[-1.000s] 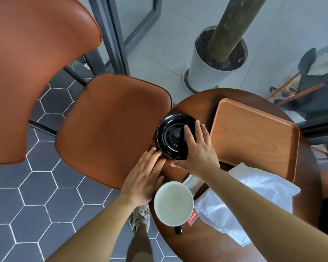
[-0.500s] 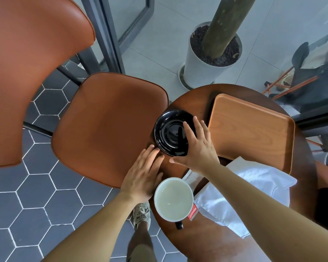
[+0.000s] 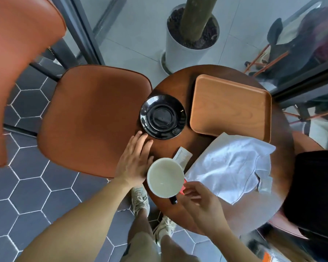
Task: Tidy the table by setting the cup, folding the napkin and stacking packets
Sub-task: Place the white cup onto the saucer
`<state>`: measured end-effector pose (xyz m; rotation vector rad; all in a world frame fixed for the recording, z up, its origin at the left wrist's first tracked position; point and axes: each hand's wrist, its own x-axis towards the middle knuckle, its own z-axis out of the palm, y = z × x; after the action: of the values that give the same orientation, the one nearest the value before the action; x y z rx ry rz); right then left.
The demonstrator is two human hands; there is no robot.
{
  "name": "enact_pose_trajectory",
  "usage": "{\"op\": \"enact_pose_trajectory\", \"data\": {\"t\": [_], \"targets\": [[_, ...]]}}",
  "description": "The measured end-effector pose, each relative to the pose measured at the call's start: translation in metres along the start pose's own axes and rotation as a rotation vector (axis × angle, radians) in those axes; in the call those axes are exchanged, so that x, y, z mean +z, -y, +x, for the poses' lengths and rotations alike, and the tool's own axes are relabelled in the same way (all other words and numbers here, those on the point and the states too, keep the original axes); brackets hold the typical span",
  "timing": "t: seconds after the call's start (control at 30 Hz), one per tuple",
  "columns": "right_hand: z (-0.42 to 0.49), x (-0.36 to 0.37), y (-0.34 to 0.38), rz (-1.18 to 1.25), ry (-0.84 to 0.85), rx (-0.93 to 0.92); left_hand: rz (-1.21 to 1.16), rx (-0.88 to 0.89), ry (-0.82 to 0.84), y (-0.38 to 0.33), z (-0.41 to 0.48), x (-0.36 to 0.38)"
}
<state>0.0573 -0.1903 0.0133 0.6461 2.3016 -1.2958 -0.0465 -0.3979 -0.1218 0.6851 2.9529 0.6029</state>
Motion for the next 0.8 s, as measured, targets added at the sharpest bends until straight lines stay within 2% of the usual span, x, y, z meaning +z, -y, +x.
{"op": "enact_pose_trajectory", "data": {"t": [0.17,0.3,0.4,0.8], "targets": [[0.008,0.032,-0.053,-0.236,-0.009,0.059,0.035,-0.011,0.032,-0.001,-0.001,-0.002],[0.017,0.045,-0.065,-0.29,-0.08,-0.029,0.031,0.0,0.007,0.0,-0.001,0.0],[0.02,0.044,-0.056,-0.298,-0.095,-0.105,0.025,-0.001,0.006,0.0,-0.002,0.001],[0.007,0.008,-0.037,-0.139,-0.048,-0.118,0.022,-0.021,0.021,-0.007,0.0,-0.009]]}}
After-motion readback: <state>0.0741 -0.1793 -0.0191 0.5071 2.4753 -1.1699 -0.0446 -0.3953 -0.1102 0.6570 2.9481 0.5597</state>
